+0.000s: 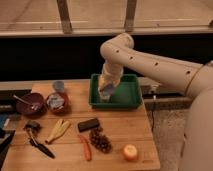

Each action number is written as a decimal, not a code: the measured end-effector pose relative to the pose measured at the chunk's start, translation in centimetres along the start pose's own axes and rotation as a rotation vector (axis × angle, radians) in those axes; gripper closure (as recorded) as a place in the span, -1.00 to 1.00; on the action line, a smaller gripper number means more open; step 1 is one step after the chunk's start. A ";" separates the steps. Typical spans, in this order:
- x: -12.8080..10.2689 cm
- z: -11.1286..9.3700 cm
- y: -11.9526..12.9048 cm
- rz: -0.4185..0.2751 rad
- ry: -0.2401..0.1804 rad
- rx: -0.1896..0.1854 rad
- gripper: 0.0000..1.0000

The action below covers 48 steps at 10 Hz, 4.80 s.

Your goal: Wipe purple bowl with sponge

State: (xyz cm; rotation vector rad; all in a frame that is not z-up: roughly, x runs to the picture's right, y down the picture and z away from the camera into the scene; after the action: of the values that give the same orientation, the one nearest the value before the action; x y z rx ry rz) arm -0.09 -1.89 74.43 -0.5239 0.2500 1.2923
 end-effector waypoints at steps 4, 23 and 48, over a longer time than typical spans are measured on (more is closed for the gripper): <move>-3.3 0.6 10.6 -0.201 -0.010 -0.062 1.00; -9.2 5.5 33.6 -0.594 -0.075 -0.246 1.00; -8.5 17.4 43.5 -0.736 0.002 -0.450 1.00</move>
State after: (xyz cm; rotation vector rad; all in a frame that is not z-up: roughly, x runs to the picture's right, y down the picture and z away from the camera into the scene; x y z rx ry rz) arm -45.96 7.43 83.26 -0.8974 -0.2325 0.6172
